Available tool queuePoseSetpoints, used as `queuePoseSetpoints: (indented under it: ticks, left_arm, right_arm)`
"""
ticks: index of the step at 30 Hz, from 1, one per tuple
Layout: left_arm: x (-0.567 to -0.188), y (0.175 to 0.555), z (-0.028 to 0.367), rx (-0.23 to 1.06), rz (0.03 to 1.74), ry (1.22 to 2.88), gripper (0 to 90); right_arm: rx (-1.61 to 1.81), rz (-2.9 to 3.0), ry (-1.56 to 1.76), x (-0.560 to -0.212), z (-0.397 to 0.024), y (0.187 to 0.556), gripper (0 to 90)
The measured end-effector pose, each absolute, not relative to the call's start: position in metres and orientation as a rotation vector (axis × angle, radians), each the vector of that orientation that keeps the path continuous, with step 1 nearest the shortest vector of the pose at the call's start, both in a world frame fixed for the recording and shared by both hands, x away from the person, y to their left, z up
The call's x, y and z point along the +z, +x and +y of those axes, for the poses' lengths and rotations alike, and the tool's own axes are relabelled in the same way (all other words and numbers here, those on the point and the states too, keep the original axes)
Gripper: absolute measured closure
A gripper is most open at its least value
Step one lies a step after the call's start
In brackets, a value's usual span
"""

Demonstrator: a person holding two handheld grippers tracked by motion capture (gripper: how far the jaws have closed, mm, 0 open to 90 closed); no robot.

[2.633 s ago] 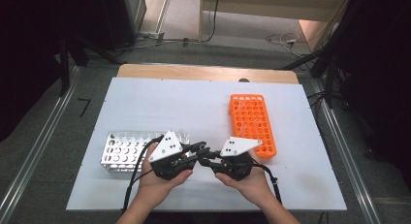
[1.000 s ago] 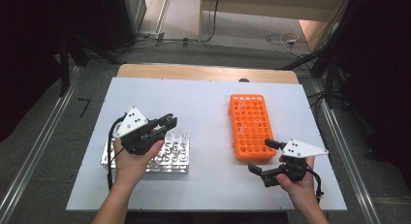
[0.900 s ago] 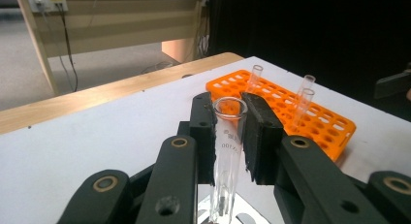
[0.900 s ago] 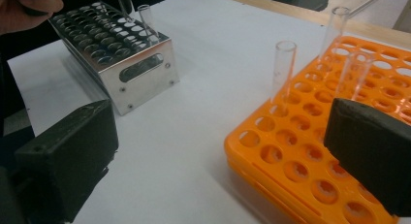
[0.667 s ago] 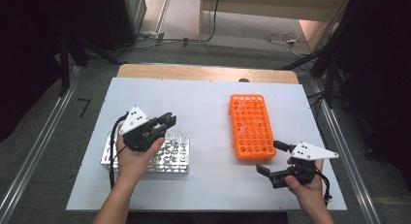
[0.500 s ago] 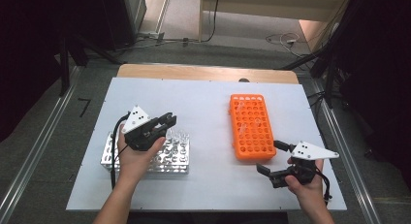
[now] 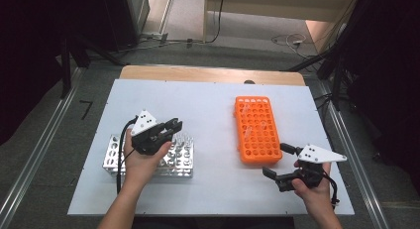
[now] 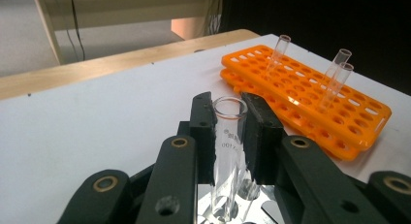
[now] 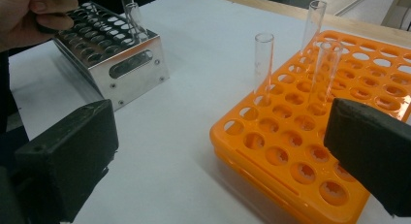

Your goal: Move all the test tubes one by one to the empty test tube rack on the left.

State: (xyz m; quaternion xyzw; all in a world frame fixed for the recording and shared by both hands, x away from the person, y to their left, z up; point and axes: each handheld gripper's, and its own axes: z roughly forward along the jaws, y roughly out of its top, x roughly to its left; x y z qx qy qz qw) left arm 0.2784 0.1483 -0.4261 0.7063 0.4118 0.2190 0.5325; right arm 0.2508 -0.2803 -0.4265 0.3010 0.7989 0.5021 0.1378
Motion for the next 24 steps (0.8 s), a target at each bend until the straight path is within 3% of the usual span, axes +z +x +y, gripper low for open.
queuePoseSetpoints:
  ticks: [24]
  left_arm:
    - [-0.4277, 0.2752, 0.1415, 0.506, 1.052, 1.776, 75.2]
  right_arm:
    - [1.453, 2.307, 0.868, -0.4262, -0.2818, 0.2518, 0.0]
